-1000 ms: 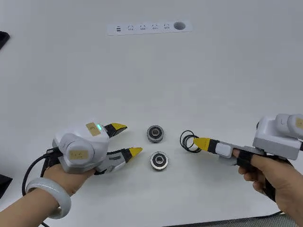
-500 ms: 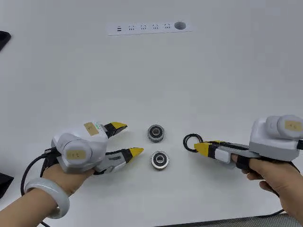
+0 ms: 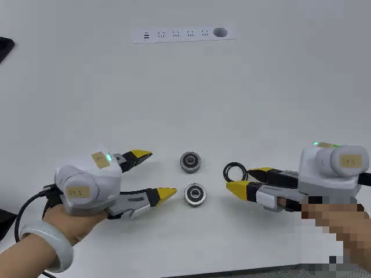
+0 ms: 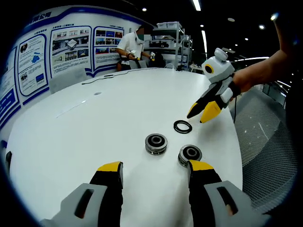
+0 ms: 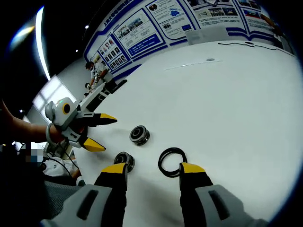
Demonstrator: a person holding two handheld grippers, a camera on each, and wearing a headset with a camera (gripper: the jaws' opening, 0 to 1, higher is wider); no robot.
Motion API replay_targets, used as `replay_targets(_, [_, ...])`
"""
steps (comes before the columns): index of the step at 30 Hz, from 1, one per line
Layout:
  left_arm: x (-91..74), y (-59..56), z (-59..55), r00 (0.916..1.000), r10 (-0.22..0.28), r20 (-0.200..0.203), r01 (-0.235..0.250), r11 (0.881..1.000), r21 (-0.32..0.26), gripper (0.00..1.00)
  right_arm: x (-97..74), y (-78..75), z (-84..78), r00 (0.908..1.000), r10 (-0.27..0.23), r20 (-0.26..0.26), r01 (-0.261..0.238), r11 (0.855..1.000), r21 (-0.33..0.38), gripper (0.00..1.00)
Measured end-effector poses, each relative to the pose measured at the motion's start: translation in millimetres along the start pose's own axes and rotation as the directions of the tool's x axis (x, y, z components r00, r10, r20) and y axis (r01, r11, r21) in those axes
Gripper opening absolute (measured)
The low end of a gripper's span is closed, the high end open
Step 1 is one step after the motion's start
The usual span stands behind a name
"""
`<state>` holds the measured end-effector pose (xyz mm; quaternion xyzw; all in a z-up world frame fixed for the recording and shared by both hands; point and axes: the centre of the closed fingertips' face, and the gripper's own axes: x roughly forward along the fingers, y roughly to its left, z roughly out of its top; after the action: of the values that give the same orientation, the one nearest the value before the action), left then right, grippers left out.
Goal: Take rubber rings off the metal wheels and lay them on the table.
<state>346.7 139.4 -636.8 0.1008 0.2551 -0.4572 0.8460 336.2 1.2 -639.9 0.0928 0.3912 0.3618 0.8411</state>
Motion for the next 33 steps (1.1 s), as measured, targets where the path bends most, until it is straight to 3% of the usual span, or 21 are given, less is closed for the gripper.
replay_targets(14, [-17.9, -11.4, -2.8, 0.9998, 0.012, 0.012, -0.012, 1.000, -0.017, 0.61, -3.0, 9.0, -7.2, 0.9996, -0.006, -0.029, 0.003, 0.994, -0.108, 0.60])
replay_targets(33, [-49.0, -19.6, -10.9, 0.9979, 0.059, 0.025, -0.059, 0.998, -0.033, 0.64, -14.9, 21.1, -16.6, 0.9988, -0.030, -0.040, 0.021, 0.978, -0.208, 0.66])
